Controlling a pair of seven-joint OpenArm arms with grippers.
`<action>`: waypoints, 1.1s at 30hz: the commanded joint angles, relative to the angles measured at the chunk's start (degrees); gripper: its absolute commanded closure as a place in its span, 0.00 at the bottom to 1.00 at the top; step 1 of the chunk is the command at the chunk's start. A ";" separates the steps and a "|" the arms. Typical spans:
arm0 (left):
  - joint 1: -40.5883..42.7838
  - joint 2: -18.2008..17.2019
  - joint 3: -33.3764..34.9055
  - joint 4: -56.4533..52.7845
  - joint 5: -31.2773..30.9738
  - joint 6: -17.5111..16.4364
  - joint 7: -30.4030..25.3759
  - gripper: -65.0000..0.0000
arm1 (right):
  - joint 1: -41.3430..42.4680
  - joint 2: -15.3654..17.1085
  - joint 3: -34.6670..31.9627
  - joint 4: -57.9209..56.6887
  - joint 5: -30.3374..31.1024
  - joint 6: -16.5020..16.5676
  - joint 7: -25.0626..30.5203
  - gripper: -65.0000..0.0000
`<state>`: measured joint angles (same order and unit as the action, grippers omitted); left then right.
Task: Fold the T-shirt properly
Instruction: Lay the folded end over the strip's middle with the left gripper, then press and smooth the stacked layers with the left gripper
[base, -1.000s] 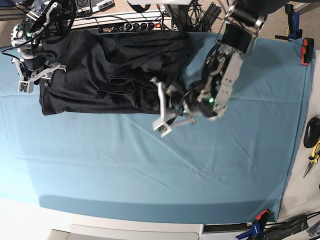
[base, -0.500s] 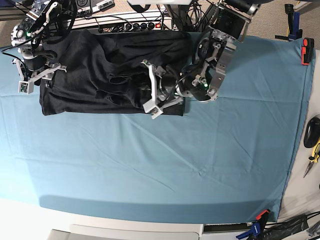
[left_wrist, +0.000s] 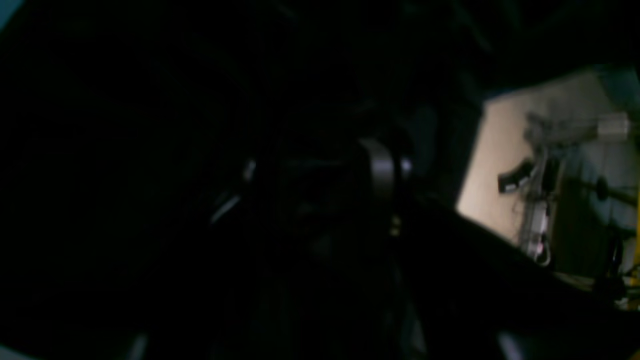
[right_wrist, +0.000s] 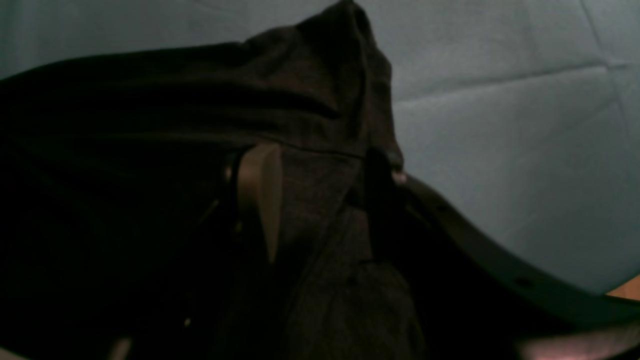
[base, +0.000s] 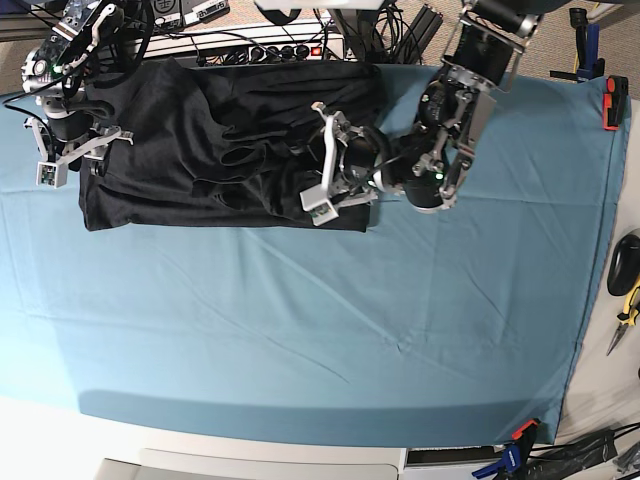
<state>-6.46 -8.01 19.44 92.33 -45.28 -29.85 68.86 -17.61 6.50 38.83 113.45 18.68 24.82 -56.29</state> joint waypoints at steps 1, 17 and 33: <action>-1.14 -0.26 -0.09 1.51 -1.14 -0.26 -0.94 0.59 | 0.31 0.81 0.13 0.81 0.55 -0.26 1.57 0.58; -1.11 -1.38 -0.07 2.58 -2.56 -3.91 -0.94 0.49 | 0.31 0.79 0.13 0.81 0.57 -0.26 1.49 0.58; 0.22 -1.22 -0.07 2.56 0.66 -3.65 -4.37 0.91 | 0.31 0.81 0.13 0.81 0.81 -0.26 1.73 0.58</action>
<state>-5.30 -9.56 19.44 93.80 -43.55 -33.28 65.82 -17.61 6.50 38.83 113.45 18.72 24.82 -56.29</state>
